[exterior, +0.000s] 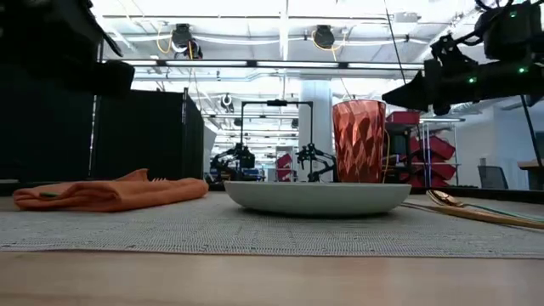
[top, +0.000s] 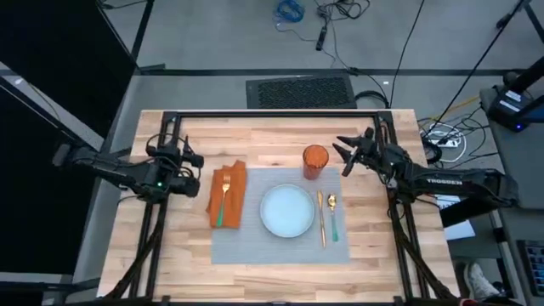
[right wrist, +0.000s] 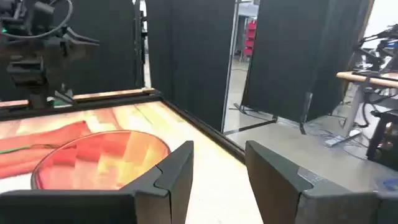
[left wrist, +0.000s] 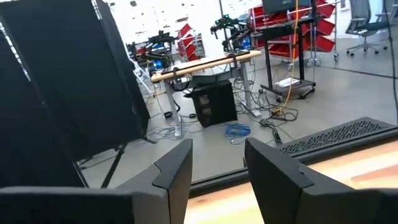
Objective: Set table place
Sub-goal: Return to Home Position
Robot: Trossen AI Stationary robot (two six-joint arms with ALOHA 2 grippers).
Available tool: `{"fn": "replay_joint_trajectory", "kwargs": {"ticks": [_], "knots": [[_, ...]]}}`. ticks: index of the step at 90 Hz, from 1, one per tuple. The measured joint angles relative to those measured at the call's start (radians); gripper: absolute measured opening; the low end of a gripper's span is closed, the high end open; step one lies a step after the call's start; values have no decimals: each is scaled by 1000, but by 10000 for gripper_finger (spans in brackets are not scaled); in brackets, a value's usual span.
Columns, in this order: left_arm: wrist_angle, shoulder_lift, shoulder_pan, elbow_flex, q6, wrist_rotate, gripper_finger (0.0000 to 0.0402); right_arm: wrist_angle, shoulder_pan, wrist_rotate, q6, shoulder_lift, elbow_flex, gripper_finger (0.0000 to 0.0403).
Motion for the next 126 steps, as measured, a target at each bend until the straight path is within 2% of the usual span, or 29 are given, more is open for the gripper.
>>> {"fn": "replay_joint_trajectory", "kwargs": {"ticks": [14, 30, 40, 46, 50, 55, 60, 71, 75, 95, 100, 112, 126], "knots": [[108, 0, -22, 0, 28, 32, 134, 32, 1, -51, 9, 38, 0, 132], [414, 0, -42, 0, 333, 147, 134, 57, 1, -51, 10, 55, 1, 132], [803, 0, -42, -9, 706, 349, 134, 55, 1, -55, 10, 56, 1, 132], [1102, 0, -36, -40, 931, 550, 134, 56, 1, -73, 20, 56, 1, 132], [1278, 3, -24, -62, 1019, 673, 134, 58, 3, -79, 30, 56, 1, 132], [1418, 16, 0, -78, 1046, 732, 134, 58, 4, -96, 40, 56, 1, 132], [1468, 24, 36, -92, 1068, 803, 134, 57, 5, -125, 51, 56, 1, 132], [1476, 29, 113, -149, 1129, 1060, 134, 58, 19, -155, 62, 56, 1, 132], [1467, 40, 136, -171, 1151, 1118, 134, 58, 27, -155, 61, 56, 1, 132], [1483, 68, 252, -238, 1301, 1162, 134, 45, 57, -155, 54, 56, 1, 132], [1530, 75, 291, -246, 1294, 1225, 134, 41, 62, -153, 50, 57, 1, 132], [1687, 78, 412, -254, 1221, 1526, 134, 40, 63, -149, 44, 57, 1, 132], [1690, 100, 543, -258, 1042, 1743, 134, 36, 63, -151, 48, 65, 1, 132]]}}
